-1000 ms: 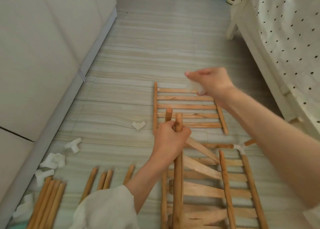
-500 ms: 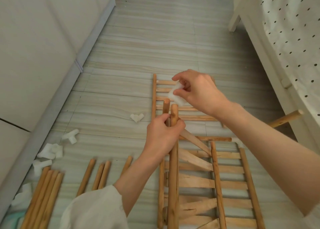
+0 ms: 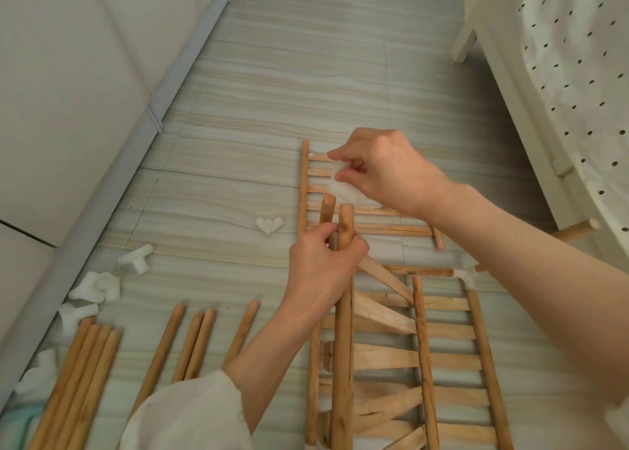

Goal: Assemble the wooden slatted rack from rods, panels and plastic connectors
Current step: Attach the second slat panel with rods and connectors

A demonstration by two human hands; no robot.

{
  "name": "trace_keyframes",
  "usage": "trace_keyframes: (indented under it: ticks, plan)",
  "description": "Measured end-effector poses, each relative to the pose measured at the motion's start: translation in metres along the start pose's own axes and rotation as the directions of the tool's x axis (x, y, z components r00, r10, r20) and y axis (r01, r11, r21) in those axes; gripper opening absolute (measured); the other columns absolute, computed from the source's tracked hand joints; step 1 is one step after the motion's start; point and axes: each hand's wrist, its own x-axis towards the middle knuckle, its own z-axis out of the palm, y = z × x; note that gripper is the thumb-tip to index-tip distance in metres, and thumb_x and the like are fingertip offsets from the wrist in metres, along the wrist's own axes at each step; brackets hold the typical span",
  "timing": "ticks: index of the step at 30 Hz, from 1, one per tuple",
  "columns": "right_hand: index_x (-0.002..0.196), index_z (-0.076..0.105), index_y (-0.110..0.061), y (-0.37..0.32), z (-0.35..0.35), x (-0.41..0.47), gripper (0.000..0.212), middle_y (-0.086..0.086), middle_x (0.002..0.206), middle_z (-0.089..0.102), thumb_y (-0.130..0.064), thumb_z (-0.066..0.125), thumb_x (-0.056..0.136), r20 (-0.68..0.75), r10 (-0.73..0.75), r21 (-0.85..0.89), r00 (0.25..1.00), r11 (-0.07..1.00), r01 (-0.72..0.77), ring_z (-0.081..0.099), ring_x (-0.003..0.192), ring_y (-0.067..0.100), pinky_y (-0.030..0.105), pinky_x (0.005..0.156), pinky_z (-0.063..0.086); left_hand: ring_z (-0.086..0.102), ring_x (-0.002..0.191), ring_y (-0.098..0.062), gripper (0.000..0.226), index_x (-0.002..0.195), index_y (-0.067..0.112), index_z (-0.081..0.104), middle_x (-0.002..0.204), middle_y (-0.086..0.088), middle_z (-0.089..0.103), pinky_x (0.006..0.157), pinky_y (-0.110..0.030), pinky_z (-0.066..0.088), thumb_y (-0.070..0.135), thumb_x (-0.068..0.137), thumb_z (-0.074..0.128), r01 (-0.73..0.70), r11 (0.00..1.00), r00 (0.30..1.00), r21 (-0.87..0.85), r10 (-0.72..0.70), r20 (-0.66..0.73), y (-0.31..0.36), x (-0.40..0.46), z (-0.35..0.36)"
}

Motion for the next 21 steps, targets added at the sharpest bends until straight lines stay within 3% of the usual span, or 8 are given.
trace_keyframes:
  ticks: [6,12,15,17,21]
  plan:
    - [0.11,0.069,-0.004,-0.004,0.002,-0.003,0.027,0.01,0.099,0.064,-0.008,0.068,0.083,-0.006,-0.002,0.038,1.0,0.999,0.002,0.059,0.079,0.015,0.034,0.083,0.05,0.061,0.078,-0.033,0.028,0.075,0.005,0.065,0.062,0.003,0.05,0.077,-0.051,0.056,0.032,0.068,0.065,0.003,1.0,1.0,-0.015,-0.004,-0.026,-0.002,-0.004,-0.004]
    - [0.111,0.068,-0.006,-0.009,0.0,0.005,0.029,0.003,0.095,0.06,-0.012,0.07,0.083,0.033,0.029,0.079,0.999,0.996,-0.032,0.05,0.078,0.006,0.016,0.078,0.042,0.062,0.085,-0.034,0.019,0.076,0.007,0.067,0.063,0.003,0.052,0.077,-0.05,0.056,0.026,0.074,0.066,-0.017,0.999,0.999,-0.034,0.016,-0.036,0.0,-0.01,-0.007]
    - [0.108,0.069,-0.006,-0.011,-0.002,0.007,0.028,0.005,0.095,0.063,-0.014,0.072,0.082,0.056,0.06,0.075,0.997,0.995,-0.064,0.051,0.078,0.007,0.02,0.08,0.045,0.063,0.083,-0.032,0.016,0.075,0.01,0.067,0.059,0.007,0.052,0.076,-0.049,0.056,0.026,0.075,0.066,-0.018,0.999,0.999,-0.037,0.017,-0.031,0.0,-0.012,-0.008]
    - [0.107,0.069,-0.008,-0.014,-0.003,0.007,0.027,0.002,0.091,0.062,-0.015,0.072,0.082,0.086,0.064,0.073,0.994,0.995,-0.07,0.053,0.079,0.008,0.026,0.082,0.048,0.064,0.077,-0.026,0.01,0.073,0.014,0.068,0.054,0.012,0.052,0.076,-0.047,0.057,0.023,0.077,0.066,-0.002,0.999,1.0,-0.044,0.001,-0.019,0.0,-0.014,-0.007]
    - [0.106,0.069,-0.009,-0.017,-0.007,0.01,0.026,-0.004,0.085,0.058,-0.017,0.073,0.081,0.111,0.09,0.063,0.99,0.993,-0.097,0.053,0.071,0.006,0.024,0.079,0.049,0.06,0.06,0.0,0.008,0.073,0.02,0.069,0.057,0.014,0.056,0.072,-0.035,0.059,0.018,0.08,0.067,0.03,0.993,0.999,-0.111,-0.028,0.015,0.001,-0.017,-0.006]
